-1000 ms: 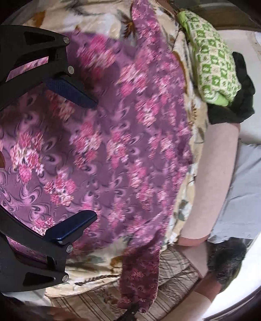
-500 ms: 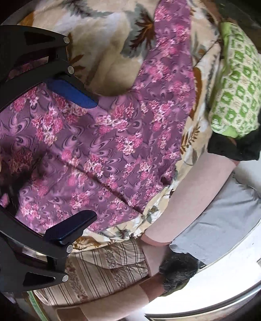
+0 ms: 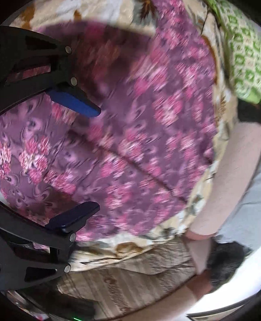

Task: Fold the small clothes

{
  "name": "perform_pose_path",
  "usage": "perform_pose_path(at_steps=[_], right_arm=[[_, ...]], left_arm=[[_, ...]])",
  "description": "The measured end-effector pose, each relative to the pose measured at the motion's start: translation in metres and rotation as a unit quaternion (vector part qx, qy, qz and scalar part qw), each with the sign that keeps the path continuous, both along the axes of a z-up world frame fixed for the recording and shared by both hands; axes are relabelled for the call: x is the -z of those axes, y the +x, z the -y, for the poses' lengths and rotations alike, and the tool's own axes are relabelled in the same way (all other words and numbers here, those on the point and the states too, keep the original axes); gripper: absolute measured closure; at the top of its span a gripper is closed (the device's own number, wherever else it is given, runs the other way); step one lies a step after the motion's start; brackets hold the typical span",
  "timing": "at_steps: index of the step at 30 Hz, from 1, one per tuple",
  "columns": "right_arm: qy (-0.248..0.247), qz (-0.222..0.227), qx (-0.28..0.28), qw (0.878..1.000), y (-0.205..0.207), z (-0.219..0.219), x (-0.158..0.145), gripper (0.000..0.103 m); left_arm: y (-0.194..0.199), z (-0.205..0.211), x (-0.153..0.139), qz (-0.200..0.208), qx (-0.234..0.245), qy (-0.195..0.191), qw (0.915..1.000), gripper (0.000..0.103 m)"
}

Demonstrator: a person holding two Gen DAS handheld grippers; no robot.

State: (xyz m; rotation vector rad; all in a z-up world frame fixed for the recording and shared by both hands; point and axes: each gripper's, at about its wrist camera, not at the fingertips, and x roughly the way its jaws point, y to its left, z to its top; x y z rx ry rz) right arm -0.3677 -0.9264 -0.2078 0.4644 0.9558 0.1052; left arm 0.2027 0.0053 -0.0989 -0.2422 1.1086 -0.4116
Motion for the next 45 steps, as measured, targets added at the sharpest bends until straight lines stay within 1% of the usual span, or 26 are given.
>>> perform_pose_path(at_steps=[1, 3, 4, 5, 8, 11, 13, 14, 16, 19, 21, 22, 23, 24, 25, 26, 28, 30, 31, 32, 34, 36, 39, 41, 43, 45], right_arm=[[0.021, 0.005, -0.001, 1.0, 0.018, -0.011, -0.017, 0.039], [0.049, 0.02, 0.002, 0.999, 0.026, 0.022, -0.031, 0.019], [0.047, 0.02, -0.004, 0.999, 0.061, -0.005, -0.047, 0.018], [0.038, 0.016, -0.01, 0.999, 0.069, -0.002, -0.049, 0.018], [-0.035, -0.032, -0.009, 0.999, 0.13, -0.007, -0.049, 0.018], [-0.027, -0.075, -0.014, 0.997, 0.195, -0.029, -0.03, 0.024], [-0.06, -0.111, -0.013, 0.992, 0.258, -0.068, -0.026, 0.033], [-0.09, -0.13, -0.013, 0.987, 0.26, -0.064, -0.014, 0.038], [-0.138, -0.172, -0.009, 0.975, 0.317, -0.111, 0.003, 0.05], [-0.16, -0.2, 0.004, 0.967, 0.322, -0.113, 0.019, 0.057], [-0.175, -0.193, 0.002, 0.965, 0.314, -0.112, 0.024, 0.06], [-0.176, -0.19, -0.001, 0.966, 0.313, -0.112, 0.026, 0.069], [-0.172, -0.188, -0.005, 0.967, 0.321, -0.123, 0.028, 0.075], [-0.165, -0.186, -0.01, 0.969, 0.316, -0.122, 0.03, 0.085], [-0.162, -0.185, -0.015, 0.969, 0.315, -0.123, 0.032, 0.095], [-0.159, -0.181, -0.022, 0.97, 0.303, -0.115, 0.034, 0.096], [-0.159, -0.177, -0.03, 0.971, 0.282, -0.104, 0.03, 0.098], [-0.15, -0.171, -0.037, 0.973, 0.261, -0.091, 0.036, 0.1], [-0.145, -0.169, -0.038, 0.974, 0.251, -0.085, 0.031, 0.1], [-0.141, -0.167, -0.038, 0.975, 0.258, -0.095, 0.025, 0.1], [-0.115, -0.157, -0.035, 0.98, 0.237, -0.075, 0.027, 0.101], [-0.101, -0.147, -0.031, 0.983, 0.229, -0.074, 0.021, 0.101], [-0.051, -0.118, -0.048, 0.991, 0.21, -0.076, 0.004, 0.101], [-0.032, -0.1, -0.069, 0.992, 0.19, -0.085, -0.003, 0.101], [-0.039, -0.095, -0.083, 0.991, 0.201, -0.12, -0.015, 0.101], [-0.028, -0.114, -0.088, 0.989, 0.221, -0.159, -0.01, 0.101]], left_arm=[[-0.003, 0.008, 0.006, -0.007, 0.009, 0.004, 0.9999, 0.018], [-0.006, 0.026, 0.02, -0.03, 0.034, 0.018, 0.9988, 0.027], [-0.006, 0.034, 0.03, -0.05, 0.047, 0.029, 0.9972, 0.043], [-0.006, 0.038, 0.039, -0.067, 0.05, 0.04, 0.9957, 0.07], [-0.005, 0.035, 0.051, -0.088, 0.036, 0.053, 0.9941, 0.1], [-0.007, 0.018, 0.032, -0.074, 0.014, 0.022, 0.9969, 0.103], [-0.012, 0.005, 0.011, -0.063, 0.004, -0.005, 0.998, 0.103], [-0.015, 0.0, 0.004, -0.057, 0.002, -0.015, 0.9983, 0.103], [-0.02, -0.009, -0.005, -0.045, 0.001, -0.028, 0.9986, 0.103], [-0.012, -0.01, 0.006, -0.048, 0.008, -0.017, 0.9987, 0.103], [-0.006, -0.009, 0.017, -0.07, 0.0, -0.03, 0.9971, 0.093], [-0.003, -0.011, 0.023, -0.081, -0.007, -0.036, 0.9961, 0.074], [-0.001, -0.011, 0.027, -0.085, -0.018, -0.04, 0.9955, 0.047], [0.002, -0.01, 0.031, -0.08, -0.027, -0.041, 0.9956, 0.035], [0.004, -0.008, 0.034, -0.068, -0.032, -0.036, 0.9965, 0.026], [0.008, -0.005, 0.037, -0.065, -0.032, -0.027, 0.997, 0.026], [0.017, 0.004, 0.049, -0.078, -0.021, -0.011, 0.9967, 0.026], [0.016, 0.005, 0.053, -0.06, -0.036, -0.005, 0.9976, 0.032], [0.014, 0.007, 0.05, -0.049, -0.04, 0.012, 0.998, 0.061], [0.013, 0.012, 0.049, -0.048, -0.027, 0.026, 0.9981, 0.098], [0.009, 0.012, 0.043, -0.044, -0.023, 0.036, 0.9981, 0.099], [-0.001, 0.006, 0.026, -0.038, -0.018, 0.01, 0.9991, 0.1], [-0.032, -0.011, -0.019, 0.014, -0.009, -0.025, 0.9996, 0.1], [-0.048, -0.025, -0.028, 0.033, -0.016, -0.031, 0.9988, 0.1], [-0.048, -0.032, -0.012, 0.001, -0.023, -0.034, 0.9992, 0.1], [-0.041, -0.037, 0.01, -0.035, -0.052, -0.003, 0.998, 0.1]])
